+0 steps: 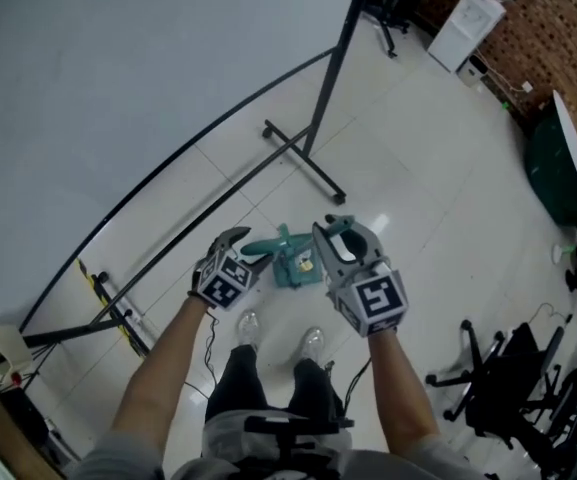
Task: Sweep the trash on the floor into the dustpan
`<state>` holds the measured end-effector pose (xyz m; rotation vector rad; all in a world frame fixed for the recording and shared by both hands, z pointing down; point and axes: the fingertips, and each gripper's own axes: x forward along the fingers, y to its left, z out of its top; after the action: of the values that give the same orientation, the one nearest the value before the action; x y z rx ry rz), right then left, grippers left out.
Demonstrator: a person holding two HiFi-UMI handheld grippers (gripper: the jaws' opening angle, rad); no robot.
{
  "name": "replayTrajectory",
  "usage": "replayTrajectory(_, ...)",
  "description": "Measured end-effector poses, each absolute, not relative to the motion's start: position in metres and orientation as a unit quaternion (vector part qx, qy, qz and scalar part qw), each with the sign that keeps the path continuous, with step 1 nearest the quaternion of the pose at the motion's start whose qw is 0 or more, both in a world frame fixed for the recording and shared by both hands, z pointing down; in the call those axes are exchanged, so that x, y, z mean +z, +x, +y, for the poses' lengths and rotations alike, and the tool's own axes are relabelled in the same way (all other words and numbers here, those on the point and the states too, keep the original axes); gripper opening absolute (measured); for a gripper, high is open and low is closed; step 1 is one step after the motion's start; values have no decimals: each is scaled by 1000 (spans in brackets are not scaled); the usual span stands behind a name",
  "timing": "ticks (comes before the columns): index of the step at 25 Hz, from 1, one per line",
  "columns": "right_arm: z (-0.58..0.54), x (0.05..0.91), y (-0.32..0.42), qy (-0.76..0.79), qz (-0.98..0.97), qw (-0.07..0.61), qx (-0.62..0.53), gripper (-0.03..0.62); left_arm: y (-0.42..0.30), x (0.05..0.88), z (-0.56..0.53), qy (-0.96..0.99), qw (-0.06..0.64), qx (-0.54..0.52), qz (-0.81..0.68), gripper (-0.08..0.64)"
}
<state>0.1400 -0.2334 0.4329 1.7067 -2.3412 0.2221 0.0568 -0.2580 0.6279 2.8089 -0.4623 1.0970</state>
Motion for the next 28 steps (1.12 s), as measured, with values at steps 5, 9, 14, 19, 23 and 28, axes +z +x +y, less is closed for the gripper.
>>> replayTrajectory(5, -243, 434, 128, 560, -814, 128, 85, 95, 25, 642, -248, 897, 85, 351, -253, 295)
replayTrajectory(9, -248, 438, 129, 544, -825, 123, 90, 95, 26, 656, -235, 888, 126, 340, -283, 295)
replayTrajectory(14, -253, 436, 124, 511, -844, 123, 110, 95, 60, 674, -216, 888, 165, 319, -288, 295)
replayTrajectory(19, -260, 428, 119, 498, -853, 112, 111, 97, 98, 671, -226, 890, 152, 292, -315, 295)
replayTrajectory(23, -262, 426, 112, 488, -858, 112, 113, 97, 115, 668, -243, 887, 147, 265, -350, 295)
replayTrajectory(28, -257, 427, 107, 480, -860, 110, 133, 101, 122, 666, -251, 879, 146, 251, -378, 295)
